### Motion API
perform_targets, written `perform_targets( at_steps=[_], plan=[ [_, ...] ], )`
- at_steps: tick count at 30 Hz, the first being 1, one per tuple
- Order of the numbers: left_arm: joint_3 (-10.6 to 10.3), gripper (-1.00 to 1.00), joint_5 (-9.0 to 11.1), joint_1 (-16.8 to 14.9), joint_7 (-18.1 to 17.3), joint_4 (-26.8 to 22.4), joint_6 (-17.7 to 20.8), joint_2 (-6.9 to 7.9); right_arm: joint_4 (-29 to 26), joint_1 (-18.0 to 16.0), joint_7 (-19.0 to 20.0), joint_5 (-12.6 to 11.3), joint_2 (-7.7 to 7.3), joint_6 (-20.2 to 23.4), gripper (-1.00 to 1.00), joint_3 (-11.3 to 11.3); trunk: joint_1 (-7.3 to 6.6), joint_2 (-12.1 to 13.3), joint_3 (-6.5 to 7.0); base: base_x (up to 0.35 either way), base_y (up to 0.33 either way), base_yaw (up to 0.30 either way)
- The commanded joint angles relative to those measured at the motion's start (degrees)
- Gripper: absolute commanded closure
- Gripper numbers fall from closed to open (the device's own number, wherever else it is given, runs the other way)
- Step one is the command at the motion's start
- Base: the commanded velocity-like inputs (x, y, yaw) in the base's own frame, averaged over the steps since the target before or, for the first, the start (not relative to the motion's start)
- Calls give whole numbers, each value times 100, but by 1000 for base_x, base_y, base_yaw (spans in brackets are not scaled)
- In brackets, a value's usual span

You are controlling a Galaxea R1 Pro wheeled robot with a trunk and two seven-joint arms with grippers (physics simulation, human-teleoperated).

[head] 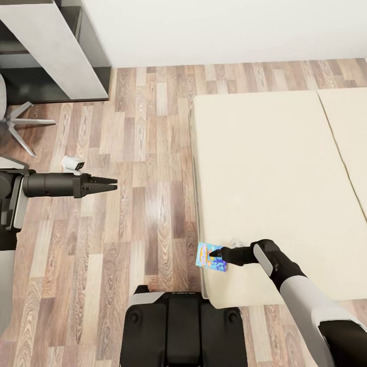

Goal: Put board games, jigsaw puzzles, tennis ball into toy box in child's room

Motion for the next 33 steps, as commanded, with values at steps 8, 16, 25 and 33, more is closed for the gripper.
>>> perform_targets(
  at_steps=[8, 16, 25, 33],
  plan=[
    [-2, -100, 3, -2, -17, 0, 61, 2, -5, -2, 17, -9, -11, 15, -100, 28, 3, -9, -6, 0, 20, 0],
    [-2, -100, 3, -2, -17, 0, 61, 2, -7, -2, 18, -9, -12, 15, -100, 28, 3, -9, -6, 0, 2, 0],
    [-2, -100, 3, -2, -17, 0, 61, 2, -9, -2, 18, -9, -13, 15, -100, 28, 3, -9, -6, 0, 0, 0],
    [-6, -100, 3, 3, -17, 0, 61, 2, -15, -2, 18, -9, -19, 15, -100, 28, 3, -9, 6, 0, 0, -6]
  ],
)
